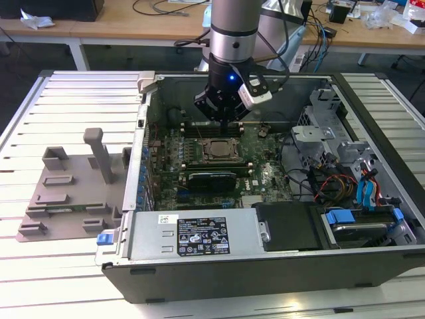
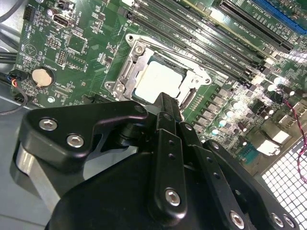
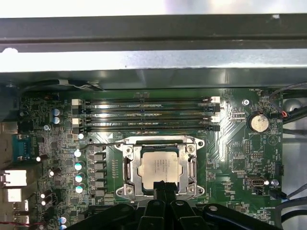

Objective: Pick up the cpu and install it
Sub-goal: 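Install the first cpu locking lever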

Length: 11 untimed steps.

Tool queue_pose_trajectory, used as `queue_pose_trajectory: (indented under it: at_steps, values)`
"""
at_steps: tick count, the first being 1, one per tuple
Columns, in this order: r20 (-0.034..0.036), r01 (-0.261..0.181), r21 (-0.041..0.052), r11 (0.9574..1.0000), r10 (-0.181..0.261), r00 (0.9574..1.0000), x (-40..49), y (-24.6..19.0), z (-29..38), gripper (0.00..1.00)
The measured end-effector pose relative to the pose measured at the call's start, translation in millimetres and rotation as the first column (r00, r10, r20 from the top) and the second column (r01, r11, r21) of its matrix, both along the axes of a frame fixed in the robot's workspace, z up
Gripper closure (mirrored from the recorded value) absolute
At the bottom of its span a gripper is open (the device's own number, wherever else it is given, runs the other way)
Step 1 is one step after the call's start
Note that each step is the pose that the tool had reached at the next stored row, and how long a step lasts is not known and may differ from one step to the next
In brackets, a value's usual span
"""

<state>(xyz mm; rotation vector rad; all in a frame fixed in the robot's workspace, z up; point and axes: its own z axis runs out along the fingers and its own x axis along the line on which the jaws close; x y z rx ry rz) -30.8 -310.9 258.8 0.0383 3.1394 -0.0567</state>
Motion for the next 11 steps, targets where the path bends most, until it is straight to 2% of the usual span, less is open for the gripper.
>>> queue_pose_trajectory:
  at_steps: [5,11]
  values:
    - [0.0,0.0,0.0,1.0,0.0,1.0,-3.9,0.0,0.0,0.89]
    - [0.0,0.0,0.0,1.0,0.0,1.0,-13.7,0.0,0.0,0.89]
